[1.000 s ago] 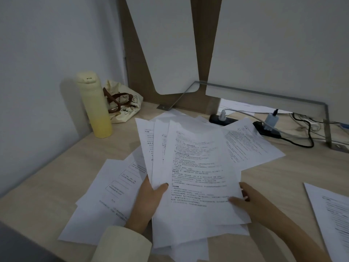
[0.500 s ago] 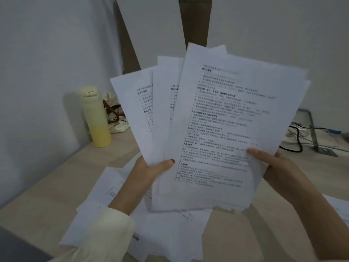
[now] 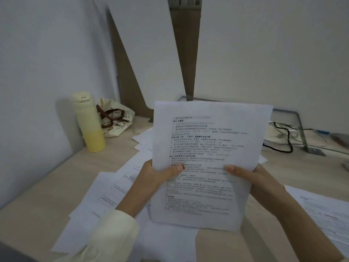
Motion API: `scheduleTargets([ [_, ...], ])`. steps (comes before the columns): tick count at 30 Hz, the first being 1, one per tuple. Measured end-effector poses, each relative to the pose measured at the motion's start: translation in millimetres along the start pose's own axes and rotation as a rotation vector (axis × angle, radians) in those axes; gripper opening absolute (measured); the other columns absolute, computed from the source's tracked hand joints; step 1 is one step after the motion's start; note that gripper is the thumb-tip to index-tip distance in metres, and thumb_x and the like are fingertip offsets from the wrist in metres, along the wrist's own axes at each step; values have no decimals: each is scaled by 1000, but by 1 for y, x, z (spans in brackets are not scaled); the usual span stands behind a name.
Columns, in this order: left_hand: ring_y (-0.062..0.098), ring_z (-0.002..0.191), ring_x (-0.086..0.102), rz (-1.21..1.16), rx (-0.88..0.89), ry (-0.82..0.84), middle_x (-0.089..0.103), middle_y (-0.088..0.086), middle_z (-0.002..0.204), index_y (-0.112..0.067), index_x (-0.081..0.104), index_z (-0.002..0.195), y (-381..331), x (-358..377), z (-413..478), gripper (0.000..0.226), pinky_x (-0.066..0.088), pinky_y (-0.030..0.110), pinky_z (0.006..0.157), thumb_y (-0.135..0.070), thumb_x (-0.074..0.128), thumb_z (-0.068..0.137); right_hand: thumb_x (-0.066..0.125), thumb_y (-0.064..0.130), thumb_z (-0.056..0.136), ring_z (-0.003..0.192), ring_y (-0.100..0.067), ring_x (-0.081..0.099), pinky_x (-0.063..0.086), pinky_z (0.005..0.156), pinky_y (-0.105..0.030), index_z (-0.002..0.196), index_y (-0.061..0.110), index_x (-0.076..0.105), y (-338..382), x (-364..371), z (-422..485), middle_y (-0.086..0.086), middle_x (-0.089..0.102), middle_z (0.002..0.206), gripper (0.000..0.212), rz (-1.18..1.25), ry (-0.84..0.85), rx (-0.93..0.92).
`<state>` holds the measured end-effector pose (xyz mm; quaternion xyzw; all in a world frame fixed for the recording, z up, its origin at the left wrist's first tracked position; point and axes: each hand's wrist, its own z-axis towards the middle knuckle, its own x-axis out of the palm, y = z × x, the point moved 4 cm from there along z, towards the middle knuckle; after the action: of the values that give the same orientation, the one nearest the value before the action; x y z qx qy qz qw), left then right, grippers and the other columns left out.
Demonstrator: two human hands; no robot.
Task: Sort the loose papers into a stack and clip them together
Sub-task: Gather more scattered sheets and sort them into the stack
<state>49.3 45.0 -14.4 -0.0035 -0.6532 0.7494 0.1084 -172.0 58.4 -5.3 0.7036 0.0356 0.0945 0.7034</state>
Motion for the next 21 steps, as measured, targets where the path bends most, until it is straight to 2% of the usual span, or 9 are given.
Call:
scheduleTargets([
  [3,3,81,71,-10,41,-29,76,-15,82,-30,73,76,-8,0,3,18,55,16,66,-18,77,64,67,14,72,93,-21,71,60,72,-30,97,20,72,14,-3,-1,-2,75,104,26,-8,-53,-82],
  [5,6,83,71,1,32,-55,76,-13,86,-34,76,75,-3,-4,1,21,57,19,71,-21,83,60,73,28,68,94,-20,71,59,77,-33,98,23,73,17,-6,-3,0,74,105,30,-37,-54,-112],
  [7,8,88,71,17,-33,-67,76,-10,92,-35,76,78,13,-6,-4,21,57,23,75,-23,77,61,79,39,63,97,-16,70,56,83,-37,99,29,73,5,-9,-6,4,74,107,37,-103,-61,-81],
  [9,12,93,70,34,-119,-46,76,-8,96,-31,73,86,30,-2,-11,23,57,24,78,-24,80,66,72,26,74,98,-11,69,51,91,-39,97,35,72,-13,-9,-9,8,73,107,24,-142,-78,-9],
  [11,10,94,69,56,-150,-46,74,-10,96,-30,69,92,39,2,-14,22,56,21,78,-19,75,74,65,21,78,98,-9,68,49,93,-38,96,37,73,-26,-7,-12,10,73,107,25,-158,-90,41],
  [14,-3,74,69,72,-118,-84,74,-18,74,-29,67,85,32,11,-12,15,54,12,62,-15,68,80,63,23,79,96,-13,70,53,85,-33,98,30,74,-23,-9,-15,7,75,104,23,-160,-121,48],
  [16,-5,69,68,95,-64,-113,72,-22,69,-31,66,83,22,18,-11,14,51,9,56,-18,66,82,63,22,79,90,-16,72,56,77,-30,102,19,72,-14,-17,-19,3,76,98,25,-162,-195,54],
  [18,-1,76,70,101,-28,-135,74,-19,78,-32,65,91,13,30,-12,12,53,11,59,-21,63,85,64,22,81,87,-22,73,57,76,-33,105,13,69,-8,-31,-26,-3,76,96,26,-184,-297,61],
  [21,1,80,69,121,0,-107,70,-11,98,-26,61,107,11,59,-14,18,53,11,60,-24,55,90,65,25,82,85,-26,71,57,76,-40,103,15,66,-2,-59,-48,-6,75,94,24,-273,-443,77],
])
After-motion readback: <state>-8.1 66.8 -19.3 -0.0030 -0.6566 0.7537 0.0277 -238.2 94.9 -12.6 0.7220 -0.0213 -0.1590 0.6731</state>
